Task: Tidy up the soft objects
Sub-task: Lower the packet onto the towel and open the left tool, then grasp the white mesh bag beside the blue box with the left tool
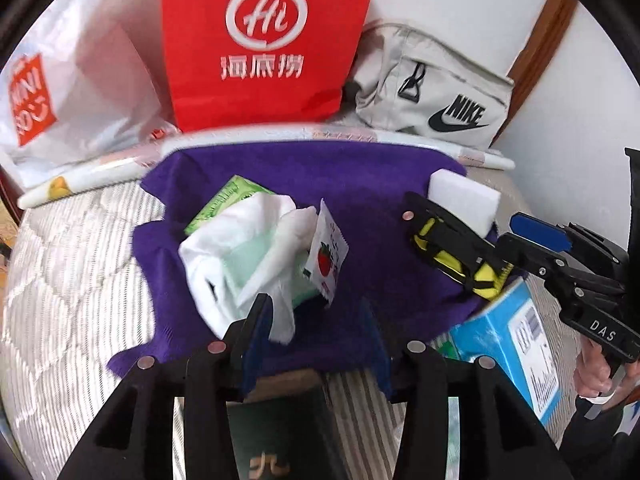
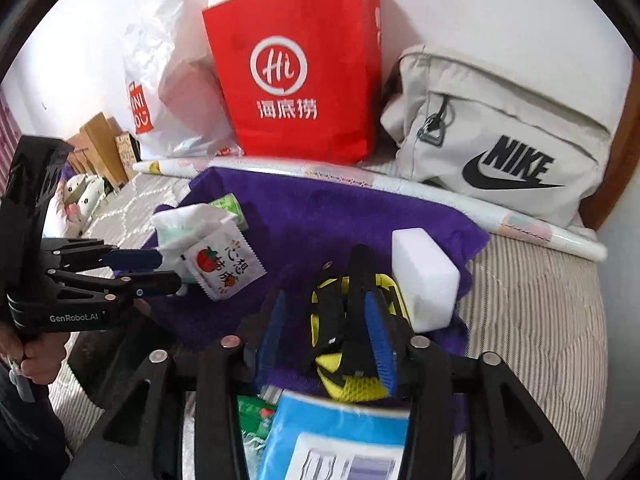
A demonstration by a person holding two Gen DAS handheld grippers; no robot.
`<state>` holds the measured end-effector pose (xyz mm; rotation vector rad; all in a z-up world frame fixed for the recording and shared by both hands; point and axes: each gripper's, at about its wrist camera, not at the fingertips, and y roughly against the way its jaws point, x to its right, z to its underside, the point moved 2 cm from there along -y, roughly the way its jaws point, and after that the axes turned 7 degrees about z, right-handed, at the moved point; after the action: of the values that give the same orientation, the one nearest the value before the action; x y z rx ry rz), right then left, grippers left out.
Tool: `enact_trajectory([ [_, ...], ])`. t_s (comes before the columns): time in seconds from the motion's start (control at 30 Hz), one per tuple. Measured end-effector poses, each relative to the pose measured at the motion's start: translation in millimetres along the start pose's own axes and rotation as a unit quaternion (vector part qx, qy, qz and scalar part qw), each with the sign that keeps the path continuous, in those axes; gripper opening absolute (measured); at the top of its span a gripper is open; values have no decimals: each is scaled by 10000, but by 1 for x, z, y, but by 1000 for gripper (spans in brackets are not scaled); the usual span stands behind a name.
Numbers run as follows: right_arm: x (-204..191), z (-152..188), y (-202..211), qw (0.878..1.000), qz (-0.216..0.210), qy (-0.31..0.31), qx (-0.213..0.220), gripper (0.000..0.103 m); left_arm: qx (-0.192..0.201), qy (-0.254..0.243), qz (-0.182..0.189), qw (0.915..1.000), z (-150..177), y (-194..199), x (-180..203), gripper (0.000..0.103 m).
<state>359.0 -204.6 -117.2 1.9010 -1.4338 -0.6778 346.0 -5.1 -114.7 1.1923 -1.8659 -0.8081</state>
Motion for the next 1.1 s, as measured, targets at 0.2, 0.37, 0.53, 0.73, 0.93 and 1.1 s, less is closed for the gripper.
enact_trajectory([
  [0.2, 3, 20, 39, 9995, 13, -162, 262, 45, 298, -199, -55, 9993, 24, 30, 22, 43],
  [0.37, 10, 46, 69, 9985, 23, -366, 408, 46, 332, -375, -9, 9987, 50, 43, 46, 43],
  [0.53, 14, 77, 94, 9975, 288, -372, 527, 52, 305, -649, -141, 9973, 76, 45, 73, 43],
  [0.73, 25, 116, 112, 9963, 312, -611, 510, 53, 290, -634, -230, 9973, 103, 38, 92, 43],
  [0.93, 38, 148, 122, 9955, 329, -757, 462, 54, 64, -531, -249, 9983, 121, 19, 101, 43],
  [1.1, 47, 162, 125, 9952, 425, -722, 510, 54, -28, -481, -181, 9987, 125, 6, 108, 43],
])
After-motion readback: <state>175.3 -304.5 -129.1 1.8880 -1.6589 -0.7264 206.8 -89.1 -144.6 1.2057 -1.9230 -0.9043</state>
